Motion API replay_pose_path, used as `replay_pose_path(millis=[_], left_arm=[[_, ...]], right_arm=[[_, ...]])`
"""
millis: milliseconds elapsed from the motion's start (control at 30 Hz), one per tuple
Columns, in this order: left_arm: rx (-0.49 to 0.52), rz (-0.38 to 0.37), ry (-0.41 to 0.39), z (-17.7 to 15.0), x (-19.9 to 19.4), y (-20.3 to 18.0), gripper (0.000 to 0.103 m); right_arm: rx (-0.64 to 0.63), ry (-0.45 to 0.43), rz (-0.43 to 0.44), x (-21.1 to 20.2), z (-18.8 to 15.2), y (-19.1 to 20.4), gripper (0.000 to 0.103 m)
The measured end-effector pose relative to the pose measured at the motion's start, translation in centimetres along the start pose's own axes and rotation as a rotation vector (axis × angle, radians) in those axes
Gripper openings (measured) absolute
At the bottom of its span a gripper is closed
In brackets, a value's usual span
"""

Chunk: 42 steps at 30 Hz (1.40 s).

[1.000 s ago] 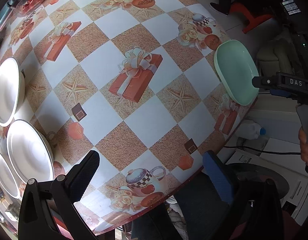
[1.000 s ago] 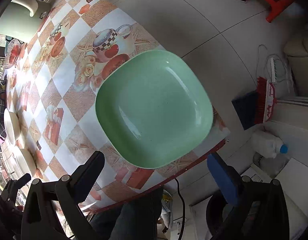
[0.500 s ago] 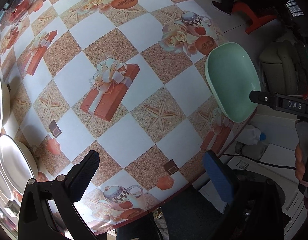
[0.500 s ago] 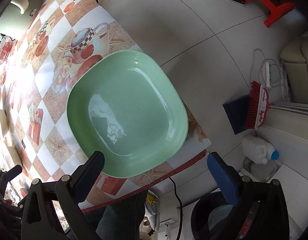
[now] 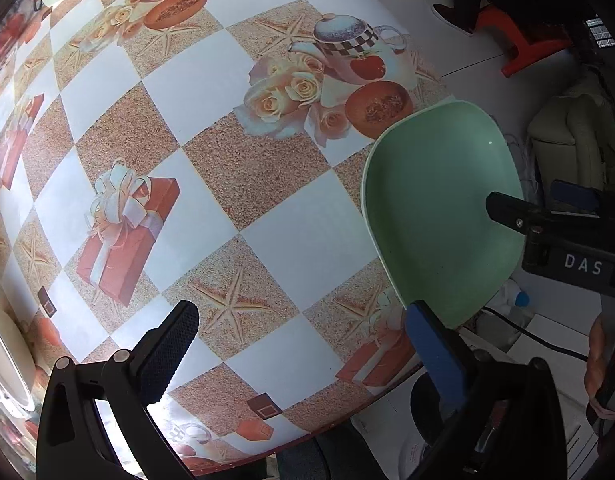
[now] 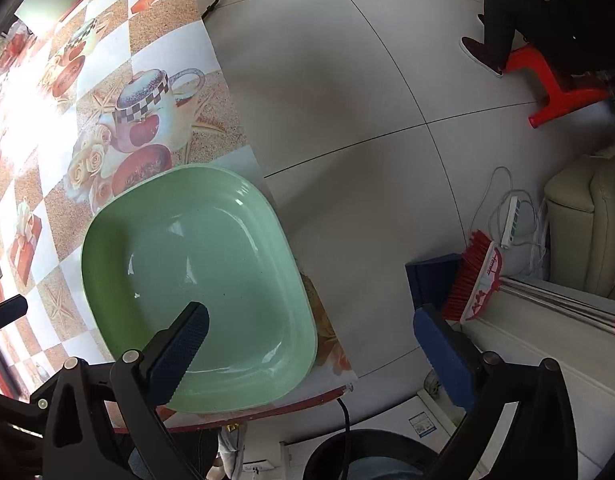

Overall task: Organize plates and bowls
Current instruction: 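Close both grippers on the green plate rim and lift it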

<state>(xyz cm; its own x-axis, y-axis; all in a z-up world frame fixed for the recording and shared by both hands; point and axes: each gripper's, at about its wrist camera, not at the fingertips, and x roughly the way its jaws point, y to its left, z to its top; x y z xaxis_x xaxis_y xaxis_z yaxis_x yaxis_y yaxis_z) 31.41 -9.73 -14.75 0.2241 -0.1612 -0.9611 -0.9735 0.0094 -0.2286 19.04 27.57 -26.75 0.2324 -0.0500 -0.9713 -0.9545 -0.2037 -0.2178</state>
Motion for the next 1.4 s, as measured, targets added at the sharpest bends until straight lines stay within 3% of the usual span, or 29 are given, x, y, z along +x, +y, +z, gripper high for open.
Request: replay_pose_path(millis=[200,233,300,367,433,500,867,1067,1233,1400], left_arm=[[-0.042,0.011,-0.020,2.0,0.2,1.5,0.103],[-0.043,0.013,-0.022,2.2,0.2,1.4,0.103],[-0.042,0.030,-0.028,2.5,0.1,1.1,0.103],[-0.037,0.043,-0.030,2.6,0.0,0.8,0.102],[-0.036,0.041,-0.021,2.9,0.0,0.8,0.094],[-0.043,0.048,-0.005,2.4,0.5,0.5,0.091],[0.018,0.072,-0.052,2.8,-3.0,-0.2,0.063],[0.015,0.112,-0.073,0.2,-4.8,2.0,0.054],[0.002,0.102,-0.092,-1.5,-6.8,3.6,0.031],[0.038,0.130,-0.095,-4.5,-8.5,6.3,0.026]], right_arm=[[-0.061,-0.007,0.012,0.9,0.8,0.7,0.101],[-0.071,-0.008,0.016,1.1,0.9,0.9,0.097],[-0.086,0.007,0.024,1.5,1.1,1.3,0.073],[-0.085,0.023,0.038,1.7,1.4,1.8,0.067],[-0.075,0.020,0.064,2.0,1.5,1.3,0.065],[-0.078,0.022,0.098,1.9,1.5,1.5,0.049],[-0.143,0.039,0.132,1.5,0.5,5.0,0.047],[-0.191,0.053,0.159,1.4,-1.1,8.8,0.047],[-0.222,0.062,0.174,1.2,-2.2,11.5,0.047],[-0.262,0.070,0.183,0.9,-3.3,14.6,0.047]])
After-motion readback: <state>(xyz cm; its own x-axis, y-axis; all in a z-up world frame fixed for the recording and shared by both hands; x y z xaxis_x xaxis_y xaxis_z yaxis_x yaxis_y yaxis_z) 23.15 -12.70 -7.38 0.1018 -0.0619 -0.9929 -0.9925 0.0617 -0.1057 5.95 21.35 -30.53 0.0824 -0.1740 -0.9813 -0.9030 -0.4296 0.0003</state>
